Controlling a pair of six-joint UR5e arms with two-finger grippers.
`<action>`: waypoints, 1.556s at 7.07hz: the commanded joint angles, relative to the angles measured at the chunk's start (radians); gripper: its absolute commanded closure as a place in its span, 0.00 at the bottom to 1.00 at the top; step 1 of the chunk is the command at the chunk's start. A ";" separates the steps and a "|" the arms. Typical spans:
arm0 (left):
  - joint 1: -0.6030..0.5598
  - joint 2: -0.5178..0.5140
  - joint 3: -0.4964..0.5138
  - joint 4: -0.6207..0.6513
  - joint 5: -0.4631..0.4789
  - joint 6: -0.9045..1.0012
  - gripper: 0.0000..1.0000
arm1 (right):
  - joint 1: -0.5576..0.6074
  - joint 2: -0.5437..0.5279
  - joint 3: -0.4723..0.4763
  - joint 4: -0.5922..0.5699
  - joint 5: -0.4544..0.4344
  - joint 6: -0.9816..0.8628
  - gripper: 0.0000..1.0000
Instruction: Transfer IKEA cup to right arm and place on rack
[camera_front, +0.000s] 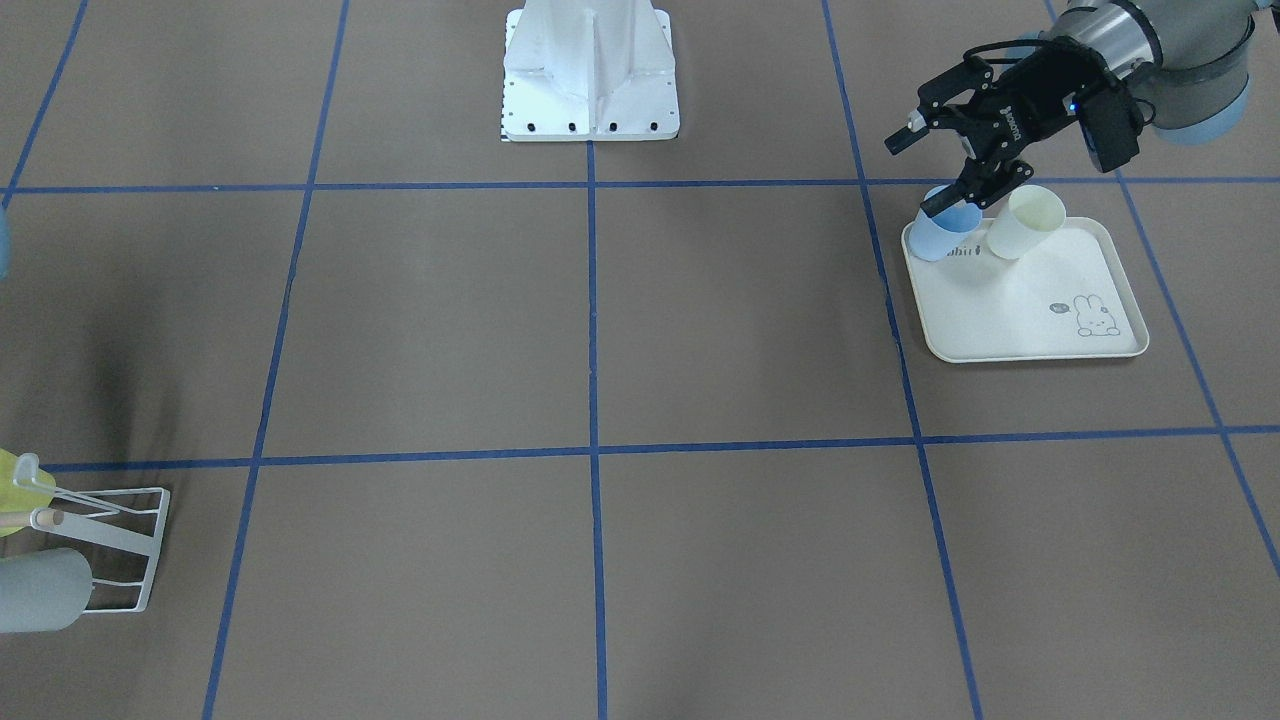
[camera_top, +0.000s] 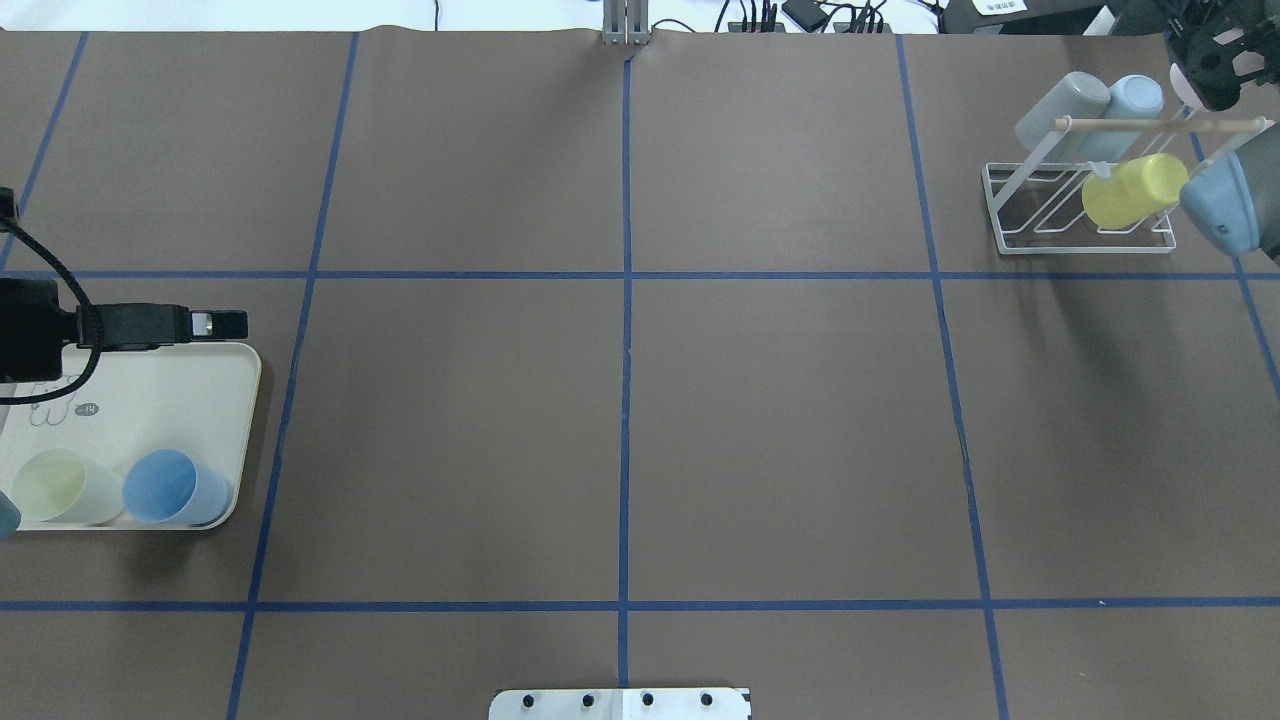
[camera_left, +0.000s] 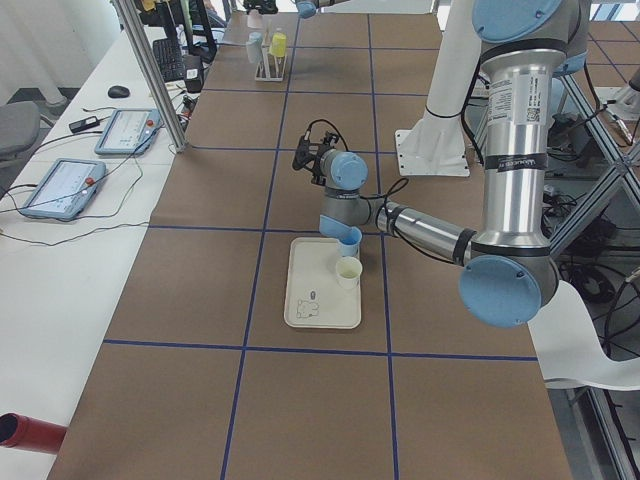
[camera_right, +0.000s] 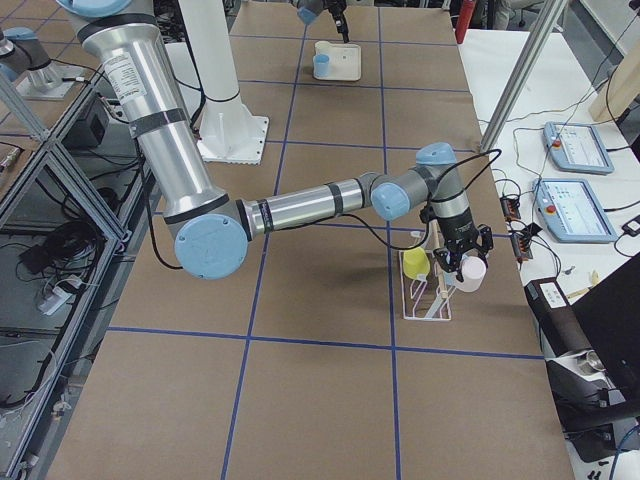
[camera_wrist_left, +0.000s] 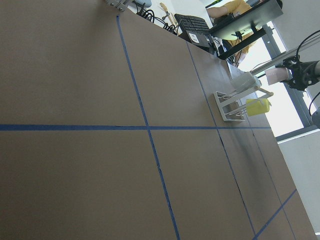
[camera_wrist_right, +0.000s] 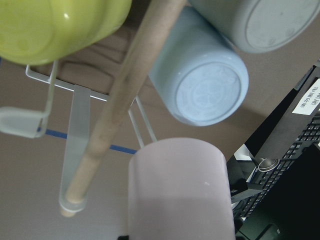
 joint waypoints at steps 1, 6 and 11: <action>0.000 0.000 0.000 0.000 -0.001 0.000 0.00 | -0.013 -0.006 -0.001 -0.001 -0.035 -0.008 1.00; 0.000 -0.002 -0.002 -0.002 0.001 0.000 0.00 | -0.030 -0.008 -0.024 0.002 -0.045 -0.008 1.00; 0.000 -0.002 -0.002 -0.002 0.001 0.000 0.00 | -0.059 -0.008 -0.039 0.002 -0.099 -0.001 0.79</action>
